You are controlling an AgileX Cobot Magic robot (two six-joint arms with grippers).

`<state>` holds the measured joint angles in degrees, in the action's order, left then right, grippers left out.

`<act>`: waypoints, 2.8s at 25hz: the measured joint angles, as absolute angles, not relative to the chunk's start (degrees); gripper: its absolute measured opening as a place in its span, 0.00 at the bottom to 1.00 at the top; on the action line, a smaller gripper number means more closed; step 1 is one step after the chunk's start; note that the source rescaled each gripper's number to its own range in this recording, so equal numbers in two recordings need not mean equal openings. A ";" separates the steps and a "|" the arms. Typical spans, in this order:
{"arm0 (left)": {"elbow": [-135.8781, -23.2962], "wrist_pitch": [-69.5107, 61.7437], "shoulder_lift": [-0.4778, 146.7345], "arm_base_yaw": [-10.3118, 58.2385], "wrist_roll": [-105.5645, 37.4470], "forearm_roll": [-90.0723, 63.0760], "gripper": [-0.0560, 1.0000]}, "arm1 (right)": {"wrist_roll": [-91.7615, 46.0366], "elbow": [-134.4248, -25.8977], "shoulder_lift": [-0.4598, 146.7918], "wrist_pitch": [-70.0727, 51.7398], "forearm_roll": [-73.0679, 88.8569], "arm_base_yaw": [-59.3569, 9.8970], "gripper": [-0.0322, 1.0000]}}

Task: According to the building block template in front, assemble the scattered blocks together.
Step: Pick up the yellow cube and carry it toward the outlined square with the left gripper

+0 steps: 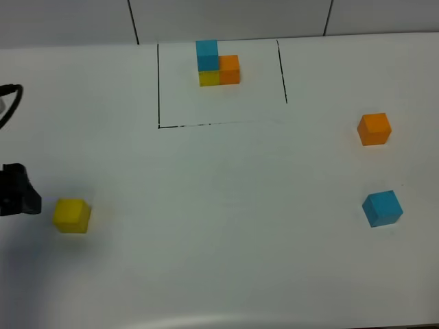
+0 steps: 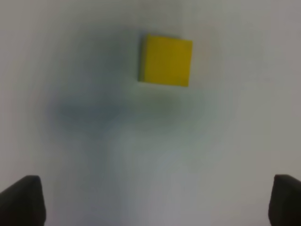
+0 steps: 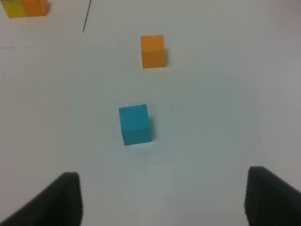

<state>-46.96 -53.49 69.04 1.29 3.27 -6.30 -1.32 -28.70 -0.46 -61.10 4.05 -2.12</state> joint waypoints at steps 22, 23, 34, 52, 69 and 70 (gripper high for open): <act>-52.47 -39.10 98.94 12.65 11.24 2.77 0.99 | -1.16 -28.70 -0.46 -61.10 4.05 -2.12 0.50; -52.47 -38.56 99.66 12.65 11.24 2.77 0.99 | -1.16 -28.70 -0.46 -61.10 4.05 -2.12 0.50; -52.47 -35.71 106.46 12.65 11.72 2.83 0.70 | -1.14 -28.70 -0.46 -61.10 4.05 -2.12 0.50; -60.26 -41.40 106.52 18.79 -13.30 2.96 0.07 | -0.84 -28.70 -0.46 -61.10 4.05 -2.12 0.50; -89.91 -55.80 121.98 34.58 -28.74 6.85 0.07 | -0.67 -28.70 -0.46 -61.10 4.05 -2.12 0.50; -91.84 -56.62 123.02 35.23 -29.35 7.31 0.07 | -0.67 -28.70 -0.46 -61.10 4.05 -2.12 0.50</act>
